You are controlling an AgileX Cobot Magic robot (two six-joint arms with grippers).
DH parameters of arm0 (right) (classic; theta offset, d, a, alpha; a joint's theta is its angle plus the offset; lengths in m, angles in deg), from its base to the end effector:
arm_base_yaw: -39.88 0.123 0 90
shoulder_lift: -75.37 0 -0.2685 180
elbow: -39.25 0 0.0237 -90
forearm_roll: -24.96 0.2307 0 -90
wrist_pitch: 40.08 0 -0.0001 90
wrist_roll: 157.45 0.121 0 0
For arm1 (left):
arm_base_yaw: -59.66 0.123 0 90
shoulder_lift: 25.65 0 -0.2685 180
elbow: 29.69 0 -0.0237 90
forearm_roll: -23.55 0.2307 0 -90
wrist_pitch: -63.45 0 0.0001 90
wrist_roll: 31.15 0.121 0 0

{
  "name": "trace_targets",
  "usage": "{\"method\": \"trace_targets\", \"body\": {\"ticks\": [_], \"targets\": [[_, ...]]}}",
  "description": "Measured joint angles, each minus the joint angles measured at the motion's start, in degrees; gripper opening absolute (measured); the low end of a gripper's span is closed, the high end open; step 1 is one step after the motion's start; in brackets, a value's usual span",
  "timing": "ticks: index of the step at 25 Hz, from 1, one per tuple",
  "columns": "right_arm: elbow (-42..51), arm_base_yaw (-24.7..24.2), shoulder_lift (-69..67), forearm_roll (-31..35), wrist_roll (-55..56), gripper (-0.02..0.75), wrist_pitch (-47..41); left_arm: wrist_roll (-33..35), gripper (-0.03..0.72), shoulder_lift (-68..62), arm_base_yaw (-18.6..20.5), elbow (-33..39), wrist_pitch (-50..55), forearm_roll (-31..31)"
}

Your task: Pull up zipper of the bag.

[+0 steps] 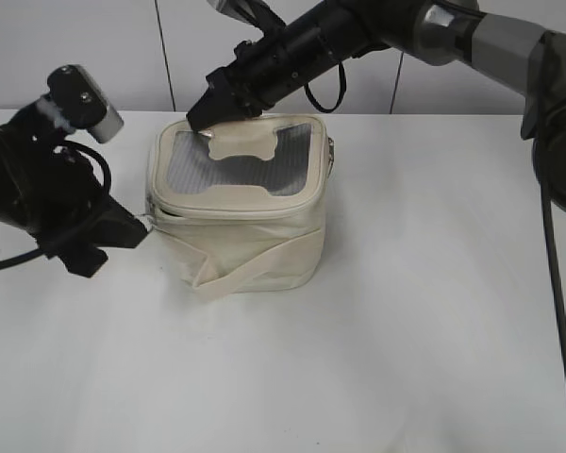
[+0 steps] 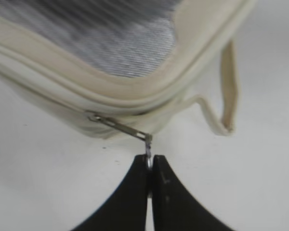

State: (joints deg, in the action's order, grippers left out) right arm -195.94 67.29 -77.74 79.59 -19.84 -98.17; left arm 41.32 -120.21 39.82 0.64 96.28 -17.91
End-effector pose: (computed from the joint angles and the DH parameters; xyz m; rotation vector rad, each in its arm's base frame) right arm 0.4286 0.3167 0.1684 -1.0104 2.1963 1.1052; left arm 0.2480 -0.1357 0.1796 1.3073 2.2071 -0.3776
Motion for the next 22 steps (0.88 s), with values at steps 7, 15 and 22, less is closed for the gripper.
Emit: {"method": "trace_targets", "body": {"ticks": [7, 15, 22], "targets": [[0.00, -0.04, 0.00, 0.02, 0.23, 0.041, 0.04, -0.70, -0.004, 0.01, -14.95, 1.24, -10.08, -5.06], [0.00, -0.04, 0.00, -0.09, 0.41, 0.041, -0.19, -0.70, -0.004, -4.41, -26.78, -0.11, -23.94, -13.39], [0.00, -3.38, 2.03, -0.47, 3.92, 0.400, -1.22, -2.36, 0.177, -1.29, -16.96, -0.11, -7.18, -19.92]]}}
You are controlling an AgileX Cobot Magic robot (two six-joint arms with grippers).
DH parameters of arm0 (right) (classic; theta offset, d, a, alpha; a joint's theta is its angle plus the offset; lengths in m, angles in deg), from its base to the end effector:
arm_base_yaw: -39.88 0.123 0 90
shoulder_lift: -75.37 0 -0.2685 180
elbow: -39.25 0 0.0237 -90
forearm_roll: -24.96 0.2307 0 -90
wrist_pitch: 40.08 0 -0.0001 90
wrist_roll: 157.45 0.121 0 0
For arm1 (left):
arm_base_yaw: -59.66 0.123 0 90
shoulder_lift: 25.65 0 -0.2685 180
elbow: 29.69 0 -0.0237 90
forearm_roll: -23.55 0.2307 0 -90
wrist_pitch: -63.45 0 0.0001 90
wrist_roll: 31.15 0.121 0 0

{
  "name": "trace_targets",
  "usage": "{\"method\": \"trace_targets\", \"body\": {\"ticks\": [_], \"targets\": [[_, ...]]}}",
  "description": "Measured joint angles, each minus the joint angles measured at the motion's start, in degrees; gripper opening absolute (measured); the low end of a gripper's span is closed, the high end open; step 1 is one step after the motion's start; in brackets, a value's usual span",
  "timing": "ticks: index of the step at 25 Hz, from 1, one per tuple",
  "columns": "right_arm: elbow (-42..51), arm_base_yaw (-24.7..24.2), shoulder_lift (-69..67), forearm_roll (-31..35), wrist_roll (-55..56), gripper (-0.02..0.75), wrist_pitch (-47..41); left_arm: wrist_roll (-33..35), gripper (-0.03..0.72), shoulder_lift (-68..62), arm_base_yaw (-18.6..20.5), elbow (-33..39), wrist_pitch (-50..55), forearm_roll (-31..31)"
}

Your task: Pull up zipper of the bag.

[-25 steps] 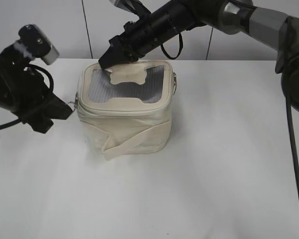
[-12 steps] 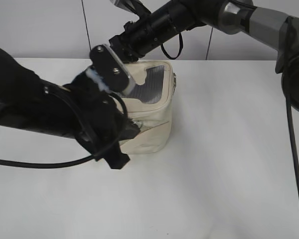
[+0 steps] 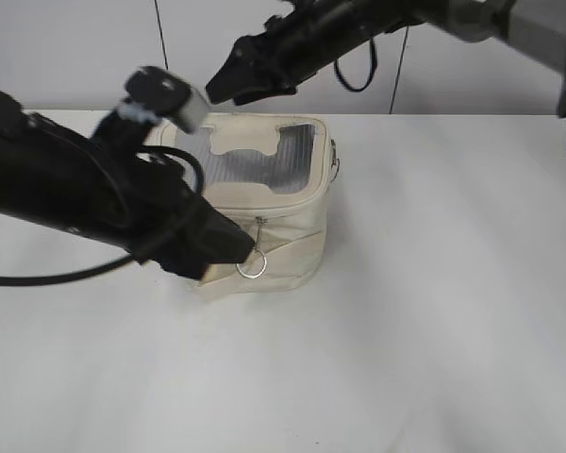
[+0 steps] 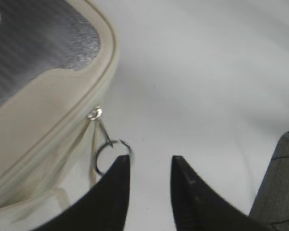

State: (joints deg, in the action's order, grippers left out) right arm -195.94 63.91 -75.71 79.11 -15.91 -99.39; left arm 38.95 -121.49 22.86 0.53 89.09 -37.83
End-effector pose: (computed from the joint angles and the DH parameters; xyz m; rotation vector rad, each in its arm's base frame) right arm 0.4424 0.2896 0.1858 -0.8985 2.2330 1.1054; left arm 0.2135 -0.2173 0.1890 1.1611 2.1598 -0.6725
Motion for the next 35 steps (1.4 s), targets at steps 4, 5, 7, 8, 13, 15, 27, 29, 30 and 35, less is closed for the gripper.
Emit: {"method": "trace_targets", "body": {"ticks": [4, 5, 7, 8, 13, 15, 27, 29, 30, 35], "targets": [[-0.30, -4.97, 3.55, -4.82, 5.17, 0.442, -5.61, -0.36, 0.354, 4.56, 12.43, -0.44, 8.92, -0.60], [-0.31, -6.30, 4.08, -5.54, 5.94, 0.424, -6.92, -0.36, 0.365, 5.06, 15.55, -1.18, 9.97, -0.60], [-0.07, -8.29, 4.77, -6.27, 7.83, 0.362, -8.86, -0.38, 0.372, 4.23, 20.24, -4.90, 12.79, -0.65], [0.69, -9.01, 5.22, -6.42, 8.30, 0.333, -9.06, -0.38, 0.373, 3.07, 21.91, -7.20, 14.61, -0.59], [16.07, -12.78, 13.19, -4.47, 4.81, 0.239, -7.78, -0.43, 0.375, -10.39, 23.27, -25.78, 25.16, -0.49], [28.82, -14.79, 19.43, -1.24, -0.21, 0.232, -1.12, -0.43, 0.375, -16.05, 22.82, -34.20, 28.86, 0.04], [84.83, -14.92, 40.88, 48.60, -68.45, 0.467, 24.97, -4.84, 0.376, -38.28, 16.00, -64.16, 39.43, 11.32], [84.78, -14.62, 40.17, 49.57, -69.70, 0.491, 24.30, -5.02, 0.376, -39.56, 15.88, -64.72, 39.49, 12.88], [84.73, -14.49, 39.70, 49.76, -70.02, 0.498, 24.12, -5.02, 0.376, -39.81, 15.88, -64.85, 39.30, 13.32], [84.73, -14.49, 39.15, 50.05, -70.32, 0.492, 23.66, -5.22, 0.376, -39.81, 15.88, -64.98, 37.05, 16.41]]}}
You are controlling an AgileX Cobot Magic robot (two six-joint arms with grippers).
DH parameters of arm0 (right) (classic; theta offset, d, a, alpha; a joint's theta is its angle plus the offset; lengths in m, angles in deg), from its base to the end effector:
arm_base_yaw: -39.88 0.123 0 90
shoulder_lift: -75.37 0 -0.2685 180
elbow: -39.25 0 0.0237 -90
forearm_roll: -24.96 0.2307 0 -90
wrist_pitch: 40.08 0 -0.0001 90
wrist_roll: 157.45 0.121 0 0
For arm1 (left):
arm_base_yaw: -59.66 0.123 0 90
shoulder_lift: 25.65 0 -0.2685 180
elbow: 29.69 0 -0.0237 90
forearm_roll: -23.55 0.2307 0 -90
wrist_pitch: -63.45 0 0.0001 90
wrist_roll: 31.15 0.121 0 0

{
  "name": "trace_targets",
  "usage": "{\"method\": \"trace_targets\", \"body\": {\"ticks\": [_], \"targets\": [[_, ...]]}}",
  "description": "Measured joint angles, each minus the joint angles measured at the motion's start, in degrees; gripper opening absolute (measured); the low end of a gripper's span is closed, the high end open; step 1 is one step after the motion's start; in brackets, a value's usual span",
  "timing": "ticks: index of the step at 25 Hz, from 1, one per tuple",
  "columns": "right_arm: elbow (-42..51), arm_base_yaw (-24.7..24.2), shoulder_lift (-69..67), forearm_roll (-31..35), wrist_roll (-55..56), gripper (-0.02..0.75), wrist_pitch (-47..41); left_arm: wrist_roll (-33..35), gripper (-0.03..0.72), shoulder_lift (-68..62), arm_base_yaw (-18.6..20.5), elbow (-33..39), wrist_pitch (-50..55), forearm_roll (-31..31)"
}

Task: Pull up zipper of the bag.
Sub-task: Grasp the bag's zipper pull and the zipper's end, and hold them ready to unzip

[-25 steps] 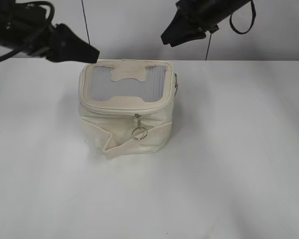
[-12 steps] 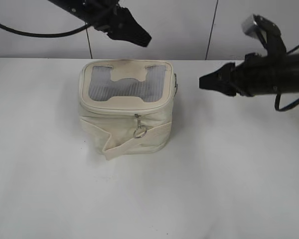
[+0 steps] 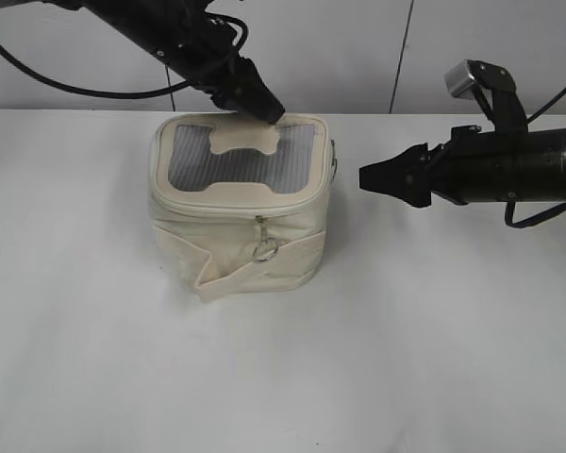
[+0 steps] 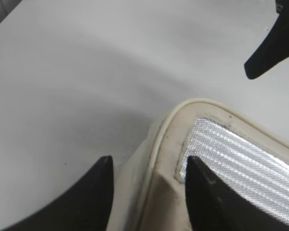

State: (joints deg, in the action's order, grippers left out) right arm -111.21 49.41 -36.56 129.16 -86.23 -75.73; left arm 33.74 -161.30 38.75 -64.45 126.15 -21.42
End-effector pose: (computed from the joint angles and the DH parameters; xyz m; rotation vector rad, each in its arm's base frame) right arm 0.3213 0.1233 0.1403 -0.5241 2.1917 0.7598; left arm 0.4054 -0.2363 0.2052 1.4398 2.0478 -0.7749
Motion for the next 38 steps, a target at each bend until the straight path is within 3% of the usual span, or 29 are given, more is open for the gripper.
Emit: {"method": "trace_targets", "body": {"ticks": [11, 13, 15, 17, 30, 38], "targets": [[0.00, 0.00, -0.18, 0.13, -0.63, 0.486, -0.26, -0.82, 0.363, -2.05, 0.06, -0.05, -0.50, -0.14], [-0.06, 0.00, -0.35, 0.13, -1.96, 0.486, -0.26, -1.07, 0.274, -2.22, 0.06, -0.17, -0.18, -0.27], [-0.18, 0.00, -0.54, 0.13, -3.63, 0.484, -0.26, -1.07, 0.105, -2.22, 0.06, -0.23, 0.05, -0.07], [-1.04, 0.00, -1.32, 0.13, -4.90, 0.484, -0.34, -1.07, 0.044, -2.22, 0.06, -0.23, 0.05, 0.13], [-9.18, 2.13, -10.83, 0.19, -5.56, 0.484, -2.59, -1.58, 0.043, -2.22, 0.06, -0.23, 0.05, 0.20], [-15.10, 6.68, -14.34, 0.30, -5.50, 0.463, 6.68, -1.97, 0.043, -2.22, 0.06, -0.23, -0.01, 0.31]]}}
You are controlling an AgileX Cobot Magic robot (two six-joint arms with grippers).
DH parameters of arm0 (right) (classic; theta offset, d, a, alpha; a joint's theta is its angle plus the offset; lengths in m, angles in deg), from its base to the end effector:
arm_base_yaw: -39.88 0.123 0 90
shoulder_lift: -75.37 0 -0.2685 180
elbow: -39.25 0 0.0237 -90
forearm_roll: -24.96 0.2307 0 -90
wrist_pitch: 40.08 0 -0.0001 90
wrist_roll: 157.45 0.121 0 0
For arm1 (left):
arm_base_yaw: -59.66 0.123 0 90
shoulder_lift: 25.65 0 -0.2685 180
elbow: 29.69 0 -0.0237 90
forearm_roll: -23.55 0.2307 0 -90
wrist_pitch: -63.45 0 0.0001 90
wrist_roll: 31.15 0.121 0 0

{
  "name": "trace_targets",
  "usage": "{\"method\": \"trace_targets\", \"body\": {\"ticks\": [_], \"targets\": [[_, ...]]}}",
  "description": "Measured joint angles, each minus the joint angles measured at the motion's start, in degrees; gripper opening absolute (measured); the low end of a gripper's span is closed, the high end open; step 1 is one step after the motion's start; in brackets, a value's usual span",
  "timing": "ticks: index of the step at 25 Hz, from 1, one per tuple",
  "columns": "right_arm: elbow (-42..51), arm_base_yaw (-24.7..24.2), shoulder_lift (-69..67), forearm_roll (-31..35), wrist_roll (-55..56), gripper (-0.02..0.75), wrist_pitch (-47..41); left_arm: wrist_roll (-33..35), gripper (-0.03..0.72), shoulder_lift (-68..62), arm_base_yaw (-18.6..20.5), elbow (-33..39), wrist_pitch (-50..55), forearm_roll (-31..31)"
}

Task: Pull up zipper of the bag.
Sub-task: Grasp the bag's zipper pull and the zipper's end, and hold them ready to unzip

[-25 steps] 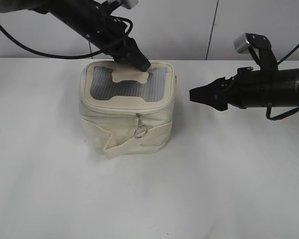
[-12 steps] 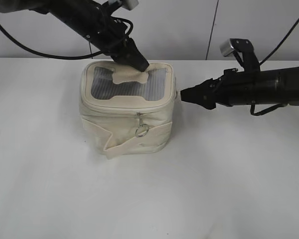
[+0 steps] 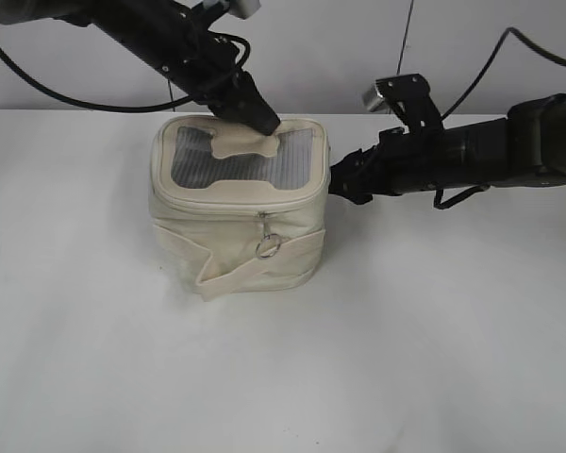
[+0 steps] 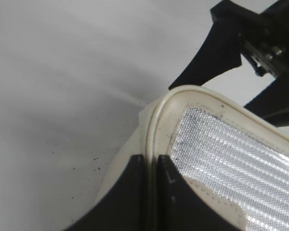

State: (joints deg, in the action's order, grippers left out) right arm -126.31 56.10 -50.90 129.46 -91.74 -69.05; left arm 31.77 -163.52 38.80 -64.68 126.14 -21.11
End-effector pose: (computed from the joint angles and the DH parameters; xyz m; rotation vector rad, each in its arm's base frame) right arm 0.3698 0.1668 0.1033 -0.7175 2.1787 0.6392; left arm 0.4088 -0.2367 0.1879 1.4136 2.1121 -0.7989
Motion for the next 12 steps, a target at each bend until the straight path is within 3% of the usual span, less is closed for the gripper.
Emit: {"method": "trace_targets", "body": {"ticks": [4, 8, 12], "targets": [[-4.09, 0.86, -3.00, 0.00, 0.38, 0.321, 1.18, -0.14, 0.042, 0.00, 0.00, 0.00, -0.09, 0.00], [-5.64, 1.04, -4.34, 0.00, 1.62, 0.074, 1.07, -0.14, 0.042, 0.00, 0.00, 0.00, -0.12, 0.00], [-4.48, 1.04, -3.47, -1.76, 6.74, 0.013, 1.00, -0.14, 0.042, 0.00, 0.00, 0.00, -0.12, 0.00]]}}
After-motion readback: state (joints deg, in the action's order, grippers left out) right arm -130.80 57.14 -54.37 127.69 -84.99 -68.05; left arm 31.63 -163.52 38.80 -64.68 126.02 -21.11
